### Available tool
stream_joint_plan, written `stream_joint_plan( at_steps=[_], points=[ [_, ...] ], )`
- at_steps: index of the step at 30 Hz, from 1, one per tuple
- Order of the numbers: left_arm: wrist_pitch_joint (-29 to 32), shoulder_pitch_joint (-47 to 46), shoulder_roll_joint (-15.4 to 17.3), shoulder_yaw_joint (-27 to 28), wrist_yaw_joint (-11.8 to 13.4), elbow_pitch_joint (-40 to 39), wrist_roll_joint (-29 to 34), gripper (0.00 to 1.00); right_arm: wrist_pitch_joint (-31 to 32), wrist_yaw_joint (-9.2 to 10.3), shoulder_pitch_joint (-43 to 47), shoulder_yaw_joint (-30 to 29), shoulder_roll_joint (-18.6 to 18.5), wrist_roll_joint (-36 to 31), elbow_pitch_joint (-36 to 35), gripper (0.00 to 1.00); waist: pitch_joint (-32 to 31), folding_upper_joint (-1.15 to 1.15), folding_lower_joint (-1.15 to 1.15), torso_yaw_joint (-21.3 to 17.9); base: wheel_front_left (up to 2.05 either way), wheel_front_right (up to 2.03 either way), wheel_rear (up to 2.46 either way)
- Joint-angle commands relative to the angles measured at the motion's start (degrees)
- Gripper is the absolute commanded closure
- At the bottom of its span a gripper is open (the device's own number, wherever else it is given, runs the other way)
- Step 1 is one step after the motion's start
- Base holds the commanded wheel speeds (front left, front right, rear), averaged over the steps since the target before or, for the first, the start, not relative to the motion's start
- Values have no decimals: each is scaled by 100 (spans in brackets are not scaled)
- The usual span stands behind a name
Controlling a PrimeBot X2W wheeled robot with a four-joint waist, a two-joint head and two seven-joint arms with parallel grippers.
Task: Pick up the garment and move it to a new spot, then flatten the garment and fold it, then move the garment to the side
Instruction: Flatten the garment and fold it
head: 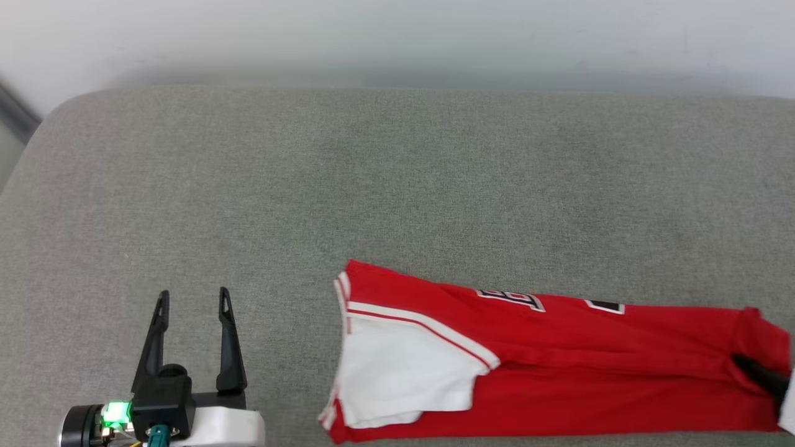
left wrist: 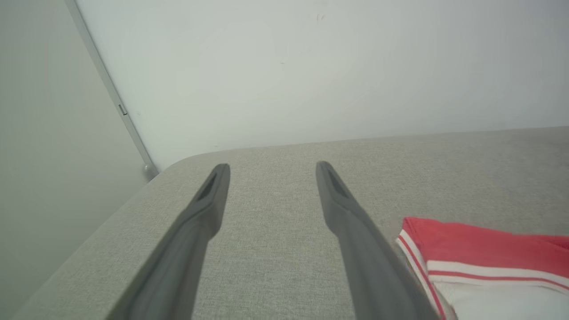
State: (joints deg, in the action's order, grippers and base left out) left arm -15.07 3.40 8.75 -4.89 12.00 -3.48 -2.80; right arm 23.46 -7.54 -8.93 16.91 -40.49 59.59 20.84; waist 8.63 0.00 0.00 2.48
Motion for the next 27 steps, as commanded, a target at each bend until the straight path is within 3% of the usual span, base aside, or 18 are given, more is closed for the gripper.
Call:
stream_joint_plan(
  at_steps=[1, 6, 9, 13, 20, 27],
  points=[
    [-11, 113, -26, 25, -40, -12, 70, 0, 31, 10, -15, -84, -170, -81, 143, 100, -40, 0, 0, 0, 0, 0, 0],
    [-11, 229, -103, 31, -121, -1, 155, 0, 173, 10, 52, -242, -458, -307, 533, 100, -138, 0, 0, 12, 0, 0, 0],
    [-11, 258, -119, 38, -177, 25, 173, 0, 313, 8, 56, -311, -334, -173, 431, 100, -174, 0, 0, 17, 0, 0, 0],
    [-12, 274, -134, 87, -217, 71, 171, 0, 698, 7, 153, -216, -318, 56, -233, 100, -202, 0, 0, 6, 0, 0, 0],
    [-12, 198, -146, 168, -281, 118, 218, 0, 1095, 7, 79, -170, 59, 499, -1824, 100, -174, 0, 0, 0, 0, 0, 0],
    [-12, 7, -153, 164, -330, 127, 249, 0, 1652, 7, -699, 511, 554, -145, -2463, 100, 35, 0, 0, 12, 0, 0, 0]
  ],
)
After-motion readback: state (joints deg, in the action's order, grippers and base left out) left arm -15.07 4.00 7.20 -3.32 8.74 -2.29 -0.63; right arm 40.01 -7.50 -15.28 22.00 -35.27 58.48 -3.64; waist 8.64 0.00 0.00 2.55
